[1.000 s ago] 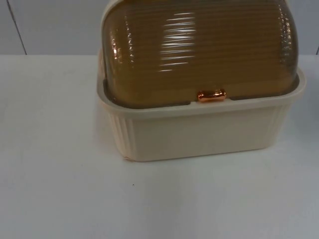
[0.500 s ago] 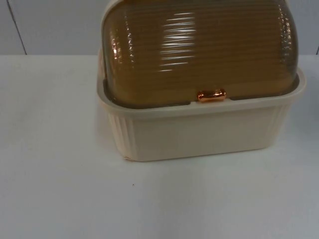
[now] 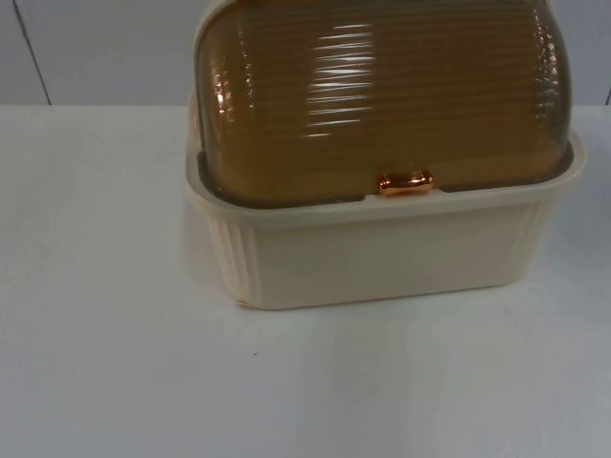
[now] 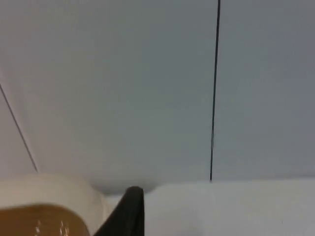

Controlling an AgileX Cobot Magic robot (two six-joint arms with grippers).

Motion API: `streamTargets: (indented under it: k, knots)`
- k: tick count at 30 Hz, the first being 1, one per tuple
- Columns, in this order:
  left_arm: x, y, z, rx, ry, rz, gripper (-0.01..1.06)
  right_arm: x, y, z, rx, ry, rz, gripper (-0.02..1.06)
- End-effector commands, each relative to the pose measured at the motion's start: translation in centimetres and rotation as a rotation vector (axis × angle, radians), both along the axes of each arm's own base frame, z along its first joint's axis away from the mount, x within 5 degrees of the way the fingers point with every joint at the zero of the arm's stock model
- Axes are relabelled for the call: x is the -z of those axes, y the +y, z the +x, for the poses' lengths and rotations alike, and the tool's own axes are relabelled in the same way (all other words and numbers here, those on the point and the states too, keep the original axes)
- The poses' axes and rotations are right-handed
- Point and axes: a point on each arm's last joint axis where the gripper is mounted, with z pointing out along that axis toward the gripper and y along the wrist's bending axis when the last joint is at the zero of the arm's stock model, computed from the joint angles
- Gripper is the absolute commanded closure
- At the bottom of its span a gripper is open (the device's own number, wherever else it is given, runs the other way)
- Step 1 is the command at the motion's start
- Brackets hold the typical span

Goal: Open the box lid with the left hand, place the block into the box with the right hand, then close the box lid with the left hand.

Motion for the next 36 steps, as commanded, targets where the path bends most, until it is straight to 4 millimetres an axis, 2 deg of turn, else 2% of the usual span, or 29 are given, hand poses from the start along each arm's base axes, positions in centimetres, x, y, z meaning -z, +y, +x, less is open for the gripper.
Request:
streamTargets:
  k: [1, 5, 11, 15, 17, 19, 23, 24, 25, 28, 29, 30, 33, 34, 36]
  knots:
    - [-1.1, -0.1, -0.6, 0.005, -0.047, -0.004, 0.0, -0.8, 0.0, -0.8, 0.005, -0.054, -0.004, 0.03]
    - [-1.6, 0.0, -1.5, 0.004, -0.046, -0.002, 0.0, -0.7, 0.0, -1.4, 0.0, -0.021, -0.003, 0.03]
    - [-2.1, 0.2, -3.0, 0.004, -0.037, 0.007, 0.0, 0.7, 0.2, -1.9, -0.011, 0.14, 0.013, 0.03]
    - [-3.3, 0.5, -5.7, 0.016, -0.056, 0.046, 0.0, 0.9, 0.4, -4.3, -0.023, 0.213, 0.012, 0.03]
    - [-3.3, 0.5, -6.1, 0.019, -0.057, 0.052, 0.0, 0.9, 0.4, -4.9, -0.024, 0.224, 0.009, 0.03]
    - [-3.1, 0.7, -7.9, 0.023, -0.065, 0.062, 0.0, 0.8, 0.5, -6.6, -0.027, 0.241, 0.003, 0.03]
    - [-1.4, 1.2, -11.9, 0.014, -0.033, 0.091, 0.0, 0.7, 0.7, -10.0, -0.032, 0.249, -0.005, 0.03]
    - [-1.4, 1.2, -11.9, 0.014, -0.033, 0.091, 0.0, 0.7, 0.7, -10.0, -0.032, 0.249, -0.005, 0.03]
    - [-0.9, 1.3, -12.8, 0.013, -0.027, 0.093, 0.0, 0.7, 0.7, -10.8, -0.031, 0.243, -0.008, 0.03]
    - [-0.3, 1.7, -16.3, 0.01, -0.028, 0.086, 0.0, 0.9, 0.7, -13.7, -0.027, 0.237, -0.023, 0.03]
    - [-0.4, 1.7, -17.5, 0.01, -0.042, 0.077, 0.0, 1.1, 0.8, -14.5, -0.029, 0.249, -0.024, 0.03]
    - [-0.4, 1.7, -17.5, 0.01, -0.042, 0.077, 0.0, 1.1, 0.8, -14.5, -0.029, 0.249, -0.024, 0.03]
    - [-0.7, 2.0, -20.8, 0.01, -0.103, 0.06, 0.0, 1.6, 1.1, -17.2, -0.042, 0.254, -0.014, 0.03]
    - [-0.7, 2.0, -20.8, 0.01, -0.103, 0.06, 0.0, 1.6, 1.1, -17.2, -0.042, 0.254, -0.014, 0.03]
    - [-0.8, 2.2, -23.6, 0.006, -0.146, 0.055, 0.0, 1.9, 1.3, -19.2, -0.051, 0.22, -0.012, 0.03]
